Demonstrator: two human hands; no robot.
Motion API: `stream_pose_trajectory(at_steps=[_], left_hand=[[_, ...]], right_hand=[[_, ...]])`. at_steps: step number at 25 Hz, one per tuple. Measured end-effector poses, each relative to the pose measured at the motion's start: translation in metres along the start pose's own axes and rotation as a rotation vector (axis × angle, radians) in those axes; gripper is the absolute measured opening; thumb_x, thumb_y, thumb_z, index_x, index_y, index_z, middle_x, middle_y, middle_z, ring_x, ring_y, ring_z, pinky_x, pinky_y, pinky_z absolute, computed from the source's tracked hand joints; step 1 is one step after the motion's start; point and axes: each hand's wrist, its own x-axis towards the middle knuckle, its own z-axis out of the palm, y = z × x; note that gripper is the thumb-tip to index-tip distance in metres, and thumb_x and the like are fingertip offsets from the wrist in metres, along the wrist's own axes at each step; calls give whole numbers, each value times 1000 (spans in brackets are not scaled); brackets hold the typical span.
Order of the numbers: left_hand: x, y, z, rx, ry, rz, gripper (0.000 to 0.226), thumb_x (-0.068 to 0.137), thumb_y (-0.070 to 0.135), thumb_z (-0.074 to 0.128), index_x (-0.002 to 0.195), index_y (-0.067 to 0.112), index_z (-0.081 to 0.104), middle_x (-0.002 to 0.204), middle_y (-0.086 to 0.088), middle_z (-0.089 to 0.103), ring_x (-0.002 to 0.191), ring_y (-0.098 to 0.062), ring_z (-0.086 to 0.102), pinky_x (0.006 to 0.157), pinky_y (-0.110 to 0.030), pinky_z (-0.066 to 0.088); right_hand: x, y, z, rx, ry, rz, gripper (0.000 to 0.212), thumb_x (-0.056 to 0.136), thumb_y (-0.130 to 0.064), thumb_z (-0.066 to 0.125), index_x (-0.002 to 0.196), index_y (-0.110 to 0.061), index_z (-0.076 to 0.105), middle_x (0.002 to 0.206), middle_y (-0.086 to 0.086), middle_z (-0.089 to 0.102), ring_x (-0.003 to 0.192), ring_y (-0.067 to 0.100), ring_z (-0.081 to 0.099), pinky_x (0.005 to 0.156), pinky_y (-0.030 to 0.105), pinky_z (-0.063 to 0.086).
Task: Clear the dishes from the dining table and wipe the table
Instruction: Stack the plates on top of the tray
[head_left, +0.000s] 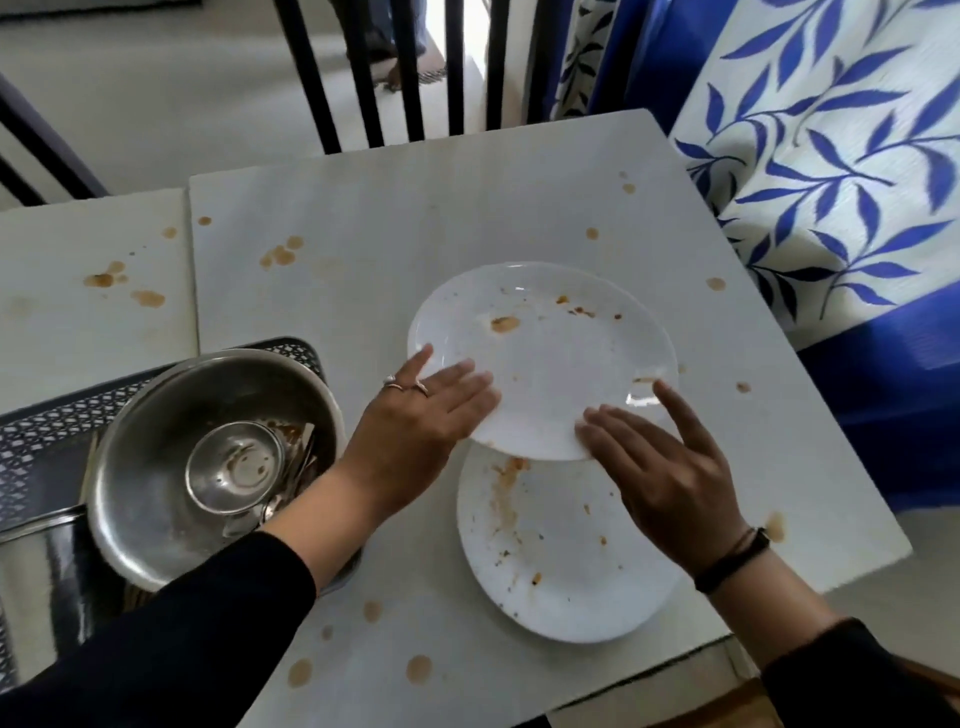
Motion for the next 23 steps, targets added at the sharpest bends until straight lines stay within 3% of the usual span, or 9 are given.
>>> stream_pose_trajectory(at_steps=[3,8,11,16,23], left_hand=[[-14,30,3,-95,8,133,36,95,3,38,113,10,70,116,-8,68,104,-24,66,96,-49,48],[-55,75,18,-143,-68,226,37,91,4,42,117,11,68,121,-7,66,110,-21,64,95,-47,48],[-68,85,27,-140,-88,215,41,95,5,34,118,11,67,123,-7,64,113,-22,62,96,-49,48],[-79,87,39,-68,-129,253,41,94,5,36,122,13,65,127,-8,62,116,-23,60,95,-49,48],[-100,90,54,65,-331,362,48,89,11,32,130,14,57,134,-9,57,121,-23,55,97,-47,48]], right_hand=[[-42,-10,-29,31,-100,1,24,92,-1,58,110,-8,72,115,9,69,106,21,66,110,49,34],[-101,-30,-48,95,-239,-23,31,98,-4,45,119,-8,67,121,8,65,114,20,62,111,47,33],[-115,-38,-44,102,-271,-11,31,98,-4,45,123,-7,64,124,8,64,117,21,60,113,46,31],[-131,-49,-30,83,-311,9,34,94,-8,48,126,-9,61,125,9,63,116,22,59,114,44,28],[-156,-66,-11,49,-488,-8,58,102,-5,7,130,-9,58,128,9,61,117,24,60,113,45,18]])
